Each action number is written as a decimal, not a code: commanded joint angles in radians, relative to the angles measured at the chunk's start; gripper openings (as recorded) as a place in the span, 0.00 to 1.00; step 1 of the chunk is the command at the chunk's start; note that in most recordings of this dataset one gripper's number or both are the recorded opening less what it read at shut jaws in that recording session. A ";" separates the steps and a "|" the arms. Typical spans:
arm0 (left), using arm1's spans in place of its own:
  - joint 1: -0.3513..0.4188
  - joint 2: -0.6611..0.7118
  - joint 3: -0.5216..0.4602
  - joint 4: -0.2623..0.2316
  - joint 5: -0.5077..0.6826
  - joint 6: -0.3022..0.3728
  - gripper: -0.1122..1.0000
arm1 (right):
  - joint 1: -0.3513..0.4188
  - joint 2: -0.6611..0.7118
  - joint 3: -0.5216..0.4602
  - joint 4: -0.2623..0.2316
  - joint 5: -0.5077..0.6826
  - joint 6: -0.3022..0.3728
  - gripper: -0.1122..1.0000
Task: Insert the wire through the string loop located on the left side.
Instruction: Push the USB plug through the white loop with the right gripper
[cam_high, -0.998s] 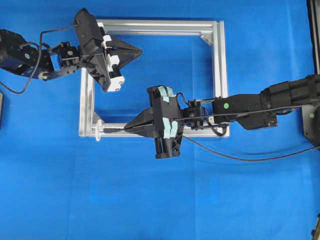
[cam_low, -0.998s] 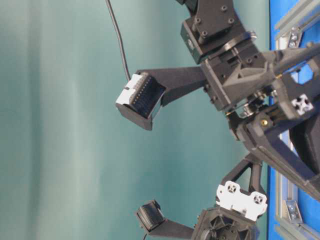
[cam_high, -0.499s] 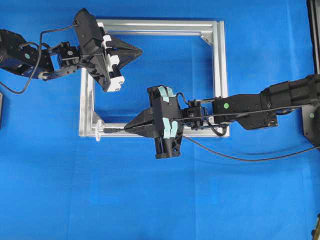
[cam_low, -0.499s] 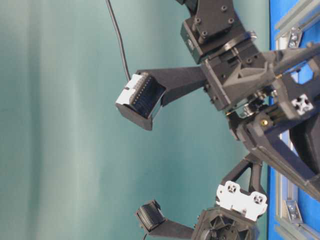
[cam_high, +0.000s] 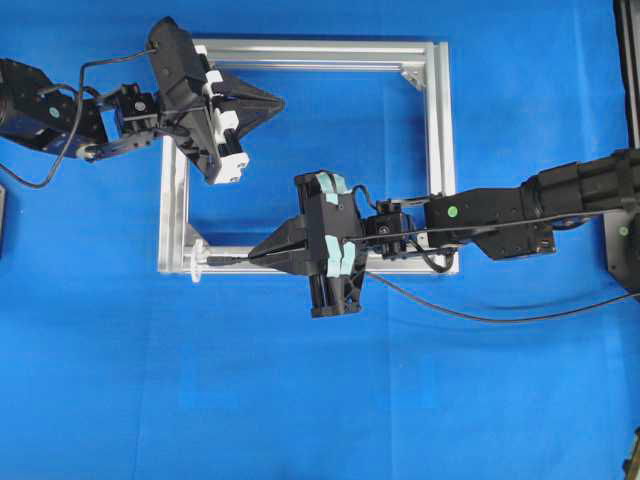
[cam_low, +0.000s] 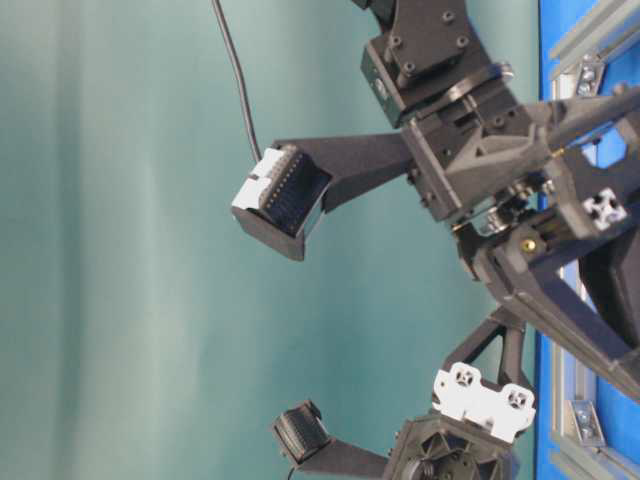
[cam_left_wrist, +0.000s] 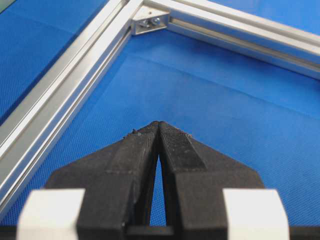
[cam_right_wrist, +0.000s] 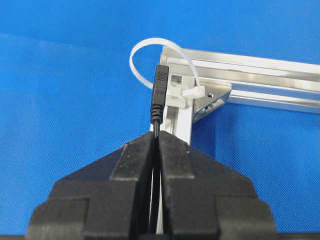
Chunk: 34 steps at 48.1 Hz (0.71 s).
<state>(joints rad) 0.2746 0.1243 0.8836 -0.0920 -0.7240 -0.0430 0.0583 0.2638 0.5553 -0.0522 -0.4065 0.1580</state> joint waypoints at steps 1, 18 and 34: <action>-0.002 -0.032 -0.003 0.003 -0.005 0.002 0.10 | -0.002 -0.015 -0.014 0.000 -0.005 0.002 0.10; -0.002 -0.032 -0.005 0.002 -0.005 0.002 0.10 | 0.003 -0.014 -0.021 0.000 -0.008 0.002 0.10; -0.002 -0.032 -0.005 0.003 -0.005 0.002 0.10 | 0.006 0.060 -0.115 0.000 -0.005 0.002 0.10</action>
<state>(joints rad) 0.2730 0.1243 0.8851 -0.0920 -0.7240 -0.0414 0.0629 0.3237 0.4847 -0.0522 -0.4080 0.1580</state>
